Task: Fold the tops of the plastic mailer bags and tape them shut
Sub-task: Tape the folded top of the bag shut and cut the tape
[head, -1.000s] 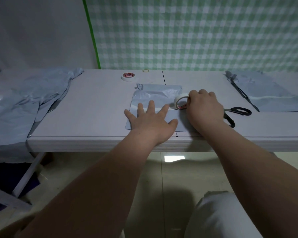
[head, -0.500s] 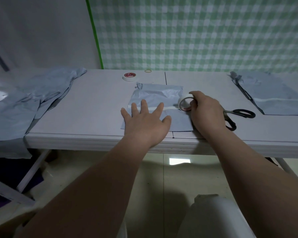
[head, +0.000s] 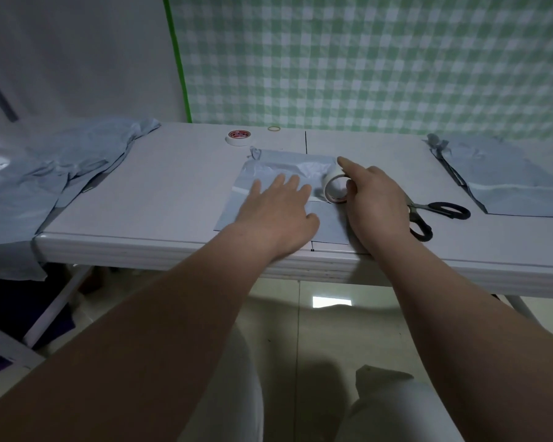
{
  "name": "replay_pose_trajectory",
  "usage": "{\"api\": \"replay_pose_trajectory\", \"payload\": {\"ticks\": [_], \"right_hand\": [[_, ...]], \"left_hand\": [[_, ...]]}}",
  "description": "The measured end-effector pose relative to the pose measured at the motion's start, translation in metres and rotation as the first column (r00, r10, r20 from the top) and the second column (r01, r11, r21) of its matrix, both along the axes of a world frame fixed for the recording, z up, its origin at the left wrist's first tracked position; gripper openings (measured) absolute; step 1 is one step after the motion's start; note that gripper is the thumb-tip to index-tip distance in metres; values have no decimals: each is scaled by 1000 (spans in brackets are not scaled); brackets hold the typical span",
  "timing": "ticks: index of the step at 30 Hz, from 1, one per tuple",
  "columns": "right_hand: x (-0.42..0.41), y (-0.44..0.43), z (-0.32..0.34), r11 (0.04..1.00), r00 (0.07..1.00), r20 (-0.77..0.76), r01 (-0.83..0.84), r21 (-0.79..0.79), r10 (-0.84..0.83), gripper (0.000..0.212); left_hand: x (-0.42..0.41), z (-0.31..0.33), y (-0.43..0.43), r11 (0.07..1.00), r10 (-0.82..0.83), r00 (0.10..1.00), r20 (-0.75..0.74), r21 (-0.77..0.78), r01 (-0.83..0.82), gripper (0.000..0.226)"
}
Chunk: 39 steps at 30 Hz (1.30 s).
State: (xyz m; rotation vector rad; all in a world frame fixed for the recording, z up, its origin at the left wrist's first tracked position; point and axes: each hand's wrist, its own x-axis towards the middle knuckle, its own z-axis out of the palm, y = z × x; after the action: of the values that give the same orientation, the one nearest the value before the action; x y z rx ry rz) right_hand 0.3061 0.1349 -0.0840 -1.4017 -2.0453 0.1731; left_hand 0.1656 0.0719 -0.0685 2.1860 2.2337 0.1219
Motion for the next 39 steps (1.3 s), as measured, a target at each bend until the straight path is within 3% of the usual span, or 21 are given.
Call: {"api": "replay_pose_trajectory", "payload": {"ticks": [3, 17, 29, 34, 39], "right_hand": [[0, 0, 0, 1000, 1000, -12, -4, -10, 4, 49], [1, -1, 0, 994, 989, -149, -39, -98, 24, 48], [-1, -10, 7, 991, 991, -29, 131, -34, -132, 68], [0, -4, 1, 989, 989, 7, 144, 6, -144, 61], [4, 3, 0, 992, 985, -119, 124, 5, -122, 49]], "left_hand": [[7, -2, 1, 998, -58, 994, 98, -16, 60, 56], [8, -11, 3, 995, -59, 997, 52, -83, 64, 60], [8, -11, 4, 994, -65, 996, 54, -89, 69, 60], [11, -8, 6, 993, -66, 998, 3, -100, 66, 58], [17, -3, 6, 989, -61, 997, -36, -134, 56, 56]]}}
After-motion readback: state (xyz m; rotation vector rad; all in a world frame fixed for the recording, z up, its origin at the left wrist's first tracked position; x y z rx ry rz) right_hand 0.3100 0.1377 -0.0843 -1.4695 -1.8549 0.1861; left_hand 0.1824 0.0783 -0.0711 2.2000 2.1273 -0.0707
